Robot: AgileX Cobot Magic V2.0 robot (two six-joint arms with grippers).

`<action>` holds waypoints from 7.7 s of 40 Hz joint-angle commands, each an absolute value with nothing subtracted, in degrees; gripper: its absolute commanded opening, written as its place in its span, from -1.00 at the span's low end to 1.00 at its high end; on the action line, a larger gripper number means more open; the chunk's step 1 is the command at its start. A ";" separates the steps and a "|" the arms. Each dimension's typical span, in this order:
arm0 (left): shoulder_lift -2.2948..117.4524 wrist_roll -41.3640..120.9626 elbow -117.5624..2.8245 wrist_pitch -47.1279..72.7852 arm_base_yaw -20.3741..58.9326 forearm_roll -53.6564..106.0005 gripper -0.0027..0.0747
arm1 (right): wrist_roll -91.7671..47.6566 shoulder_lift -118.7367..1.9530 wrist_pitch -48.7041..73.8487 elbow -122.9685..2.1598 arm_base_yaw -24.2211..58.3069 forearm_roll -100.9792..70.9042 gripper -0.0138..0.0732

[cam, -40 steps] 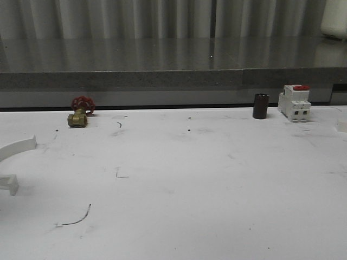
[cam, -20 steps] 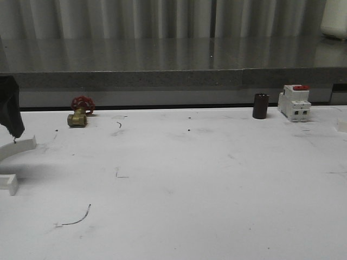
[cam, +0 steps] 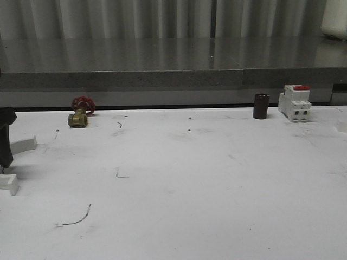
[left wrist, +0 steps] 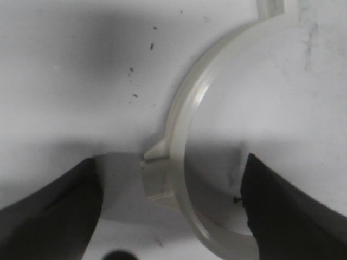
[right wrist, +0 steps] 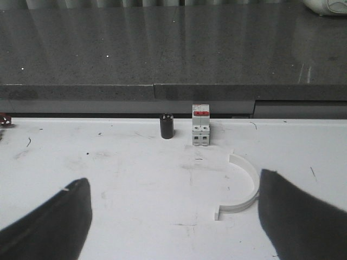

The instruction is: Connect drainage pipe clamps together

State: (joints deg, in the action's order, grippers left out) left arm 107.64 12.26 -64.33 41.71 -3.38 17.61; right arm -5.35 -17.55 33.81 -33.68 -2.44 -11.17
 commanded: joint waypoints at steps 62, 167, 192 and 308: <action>113.28 -19.98 -95.97 55.31 25.62 3.44 -0.65 | -5.75 -18.45 29.30 -35.58 -2.18 -11.17 0.79; 40.67 -13.00 -28.48 12.69 14.79 -11.64 -0.98 | -5.75 -18.45 29.30 -35.58 -2.18 -11.17 0.79; 8.94 -12.90 -17.00 2.75 14.79 -18.44 -0.98 | -5.75 -18.45 29.30 -35.58 -2.18 -11.17 0.79; 8.94 -12.90 -17.00 2.75 14.79 -18.44 -0.98 | 7.26 -109.07 44.14 -81.74 -14.84 -5.85 0.36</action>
State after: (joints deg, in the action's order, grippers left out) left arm 8.32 -12.91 -15.49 7.57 14.73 -18.28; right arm 6.19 -111.46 44.51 -79.64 -14.47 -7.50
